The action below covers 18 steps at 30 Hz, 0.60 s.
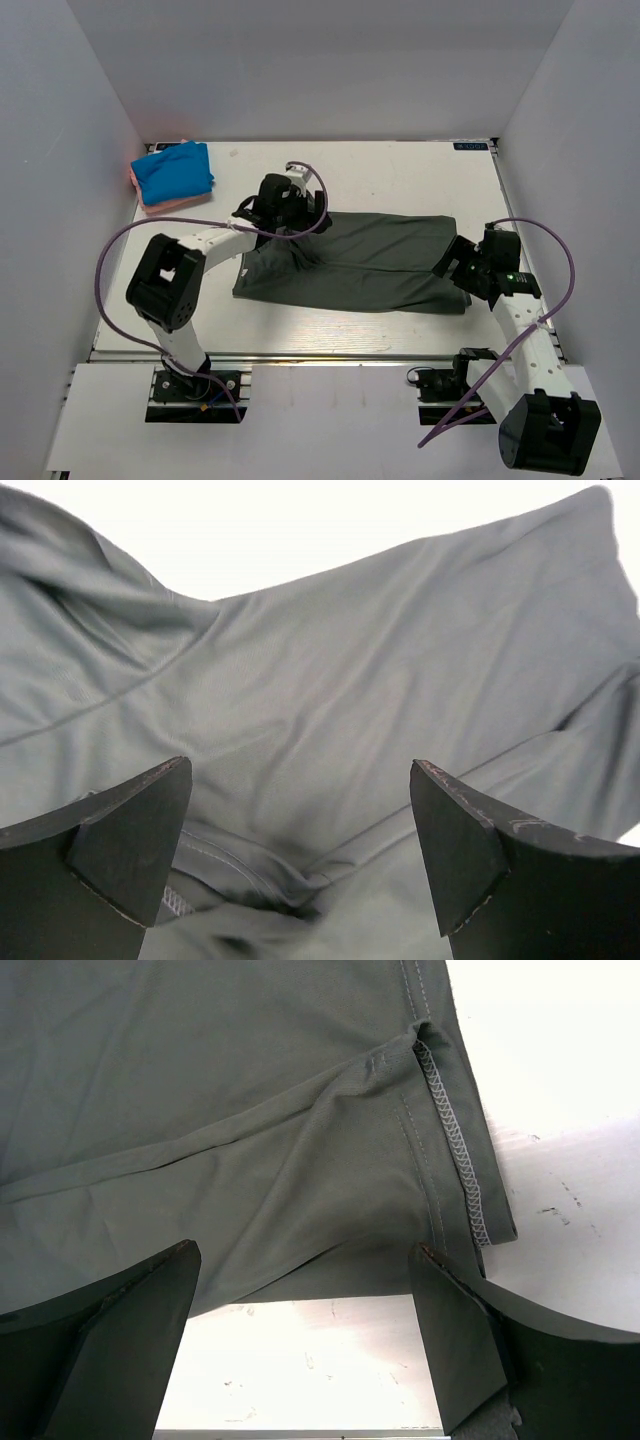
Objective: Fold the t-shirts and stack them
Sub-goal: Fold the flattened tshirt in 1/3 of the way
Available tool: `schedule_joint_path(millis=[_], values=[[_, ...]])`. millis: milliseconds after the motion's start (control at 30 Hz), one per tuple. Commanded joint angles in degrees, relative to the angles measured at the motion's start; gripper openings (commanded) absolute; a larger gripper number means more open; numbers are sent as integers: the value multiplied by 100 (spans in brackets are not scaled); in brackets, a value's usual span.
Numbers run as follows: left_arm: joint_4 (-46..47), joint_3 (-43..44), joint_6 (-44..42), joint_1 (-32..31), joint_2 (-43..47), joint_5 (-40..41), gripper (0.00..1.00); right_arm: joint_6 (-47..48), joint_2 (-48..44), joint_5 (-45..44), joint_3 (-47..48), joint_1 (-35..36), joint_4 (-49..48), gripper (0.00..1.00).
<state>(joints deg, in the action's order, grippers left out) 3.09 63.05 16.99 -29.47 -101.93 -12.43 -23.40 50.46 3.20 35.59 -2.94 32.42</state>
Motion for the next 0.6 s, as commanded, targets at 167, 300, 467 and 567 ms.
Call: schedule_joint_path(millis=[167, 300, 467, 567], values=[[-494, -714, -21, -23, 1130, 118, 100, 151, -1, 93, 71, -22, -193, 90], [-731, -1154, 102, -23, 1474, 118, 100, 169, 43, 110, 53, -22, -201, 90], [-872, -1225, 50, -23, 1466, -145, 100, 169, 61, 128, 9, -14, -245, 90], [-880, -1164, 50, -23, 1211, 2, 100, 169, 78, 102, 9, -31, -228, 90]])
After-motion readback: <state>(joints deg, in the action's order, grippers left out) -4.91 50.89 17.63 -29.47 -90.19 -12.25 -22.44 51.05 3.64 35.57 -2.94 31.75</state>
